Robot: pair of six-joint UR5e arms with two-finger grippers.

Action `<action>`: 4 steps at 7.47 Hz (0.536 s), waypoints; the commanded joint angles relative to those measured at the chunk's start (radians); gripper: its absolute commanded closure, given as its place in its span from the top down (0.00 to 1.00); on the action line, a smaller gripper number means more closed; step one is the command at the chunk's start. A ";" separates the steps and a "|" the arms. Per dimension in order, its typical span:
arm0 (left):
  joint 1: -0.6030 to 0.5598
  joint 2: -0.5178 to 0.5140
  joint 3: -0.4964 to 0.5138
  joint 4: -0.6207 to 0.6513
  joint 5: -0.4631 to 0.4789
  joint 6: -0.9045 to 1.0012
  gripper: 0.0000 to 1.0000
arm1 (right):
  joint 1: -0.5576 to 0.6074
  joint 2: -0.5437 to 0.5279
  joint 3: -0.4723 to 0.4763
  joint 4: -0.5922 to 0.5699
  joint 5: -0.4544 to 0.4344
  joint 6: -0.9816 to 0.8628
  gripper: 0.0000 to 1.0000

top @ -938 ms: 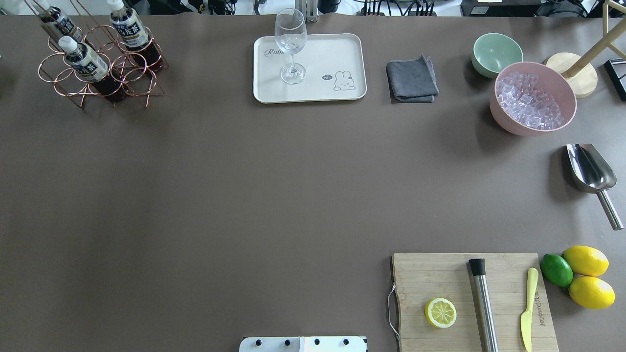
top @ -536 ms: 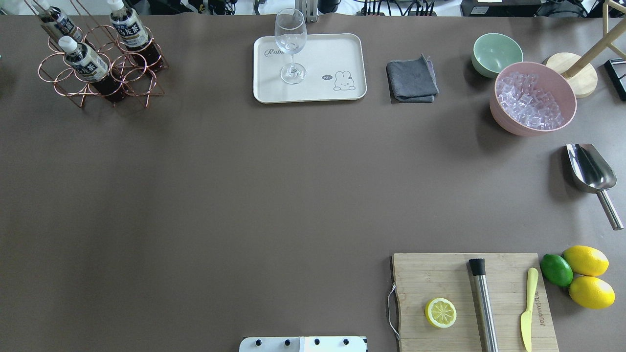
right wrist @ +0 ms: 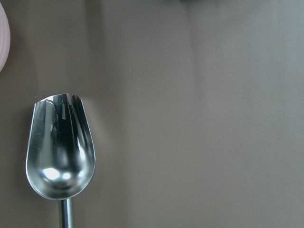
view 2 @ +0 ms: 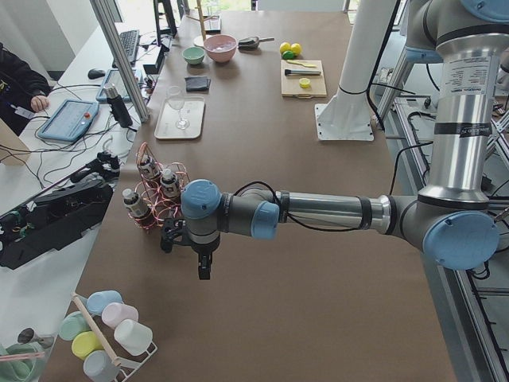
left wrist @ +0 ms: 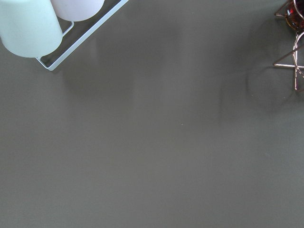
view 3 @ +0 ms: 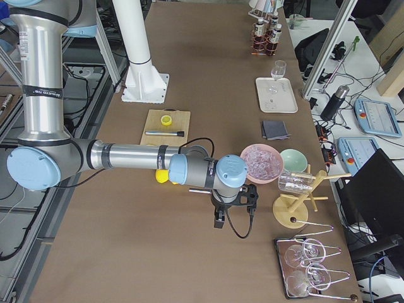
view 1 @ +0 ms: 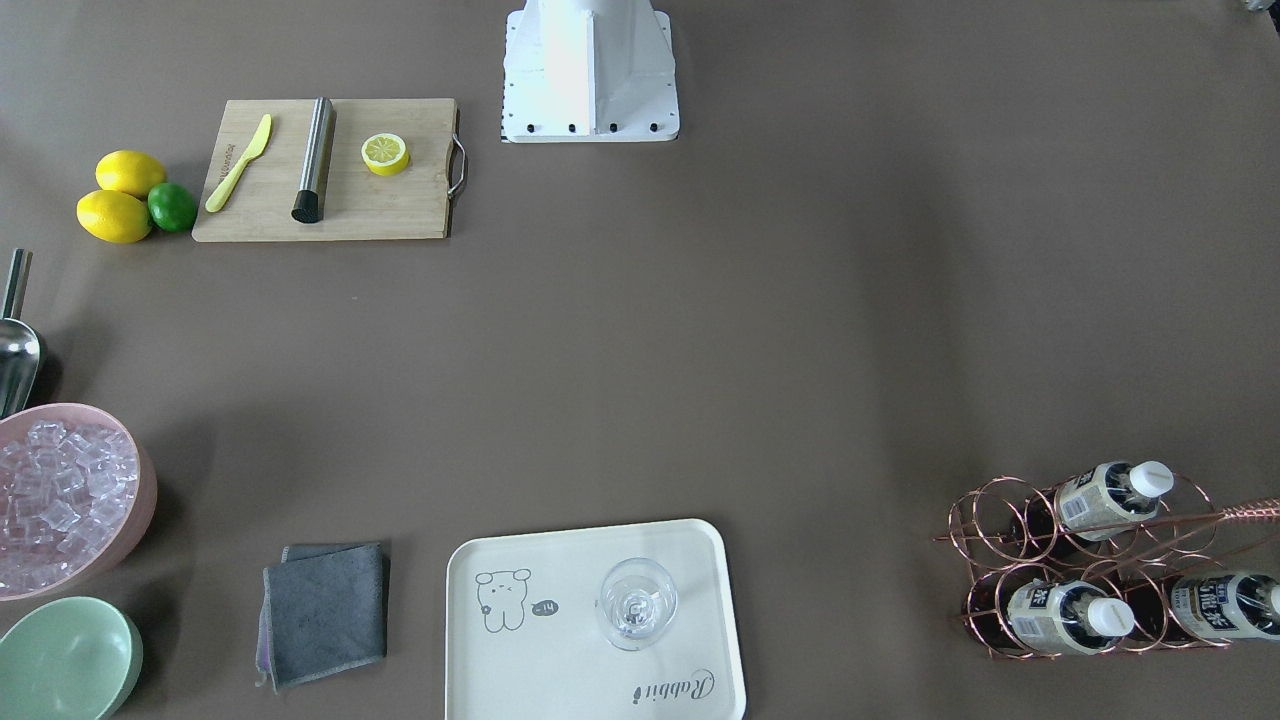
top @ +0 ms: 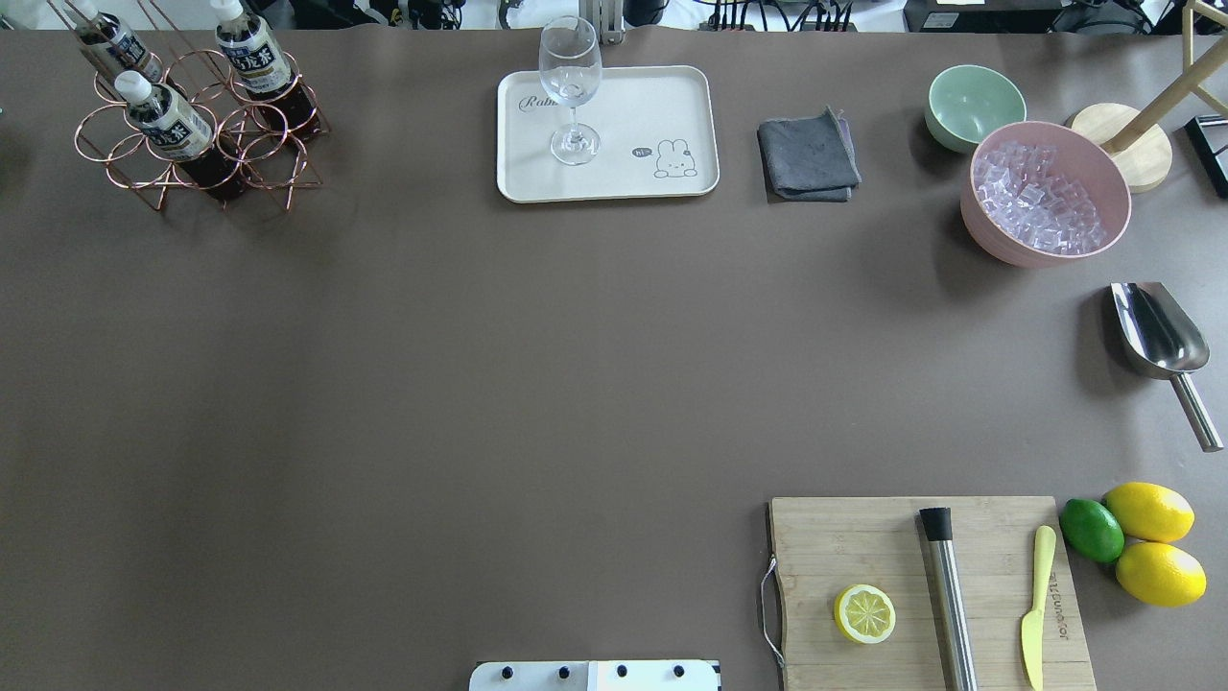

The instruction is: Take tea from basket to plate

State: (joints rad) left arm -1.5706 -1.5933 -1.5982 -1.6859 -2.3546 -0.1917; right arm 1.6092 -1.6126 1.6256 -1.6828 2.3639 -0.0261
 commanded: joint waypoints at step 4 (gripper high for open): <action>-0.015 -0.091 -0.011 0.026 0.003 0.211 0.98 | 0.000 0.000 0.000 0.000 0.000 0.000 1.00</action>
State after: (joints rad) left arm -1.5732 -1.6512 -1.6104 -1.6698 -2.3531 -0.0817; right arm 1.6091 -1.6122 1.6260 -1.6828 2.3639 -0.0261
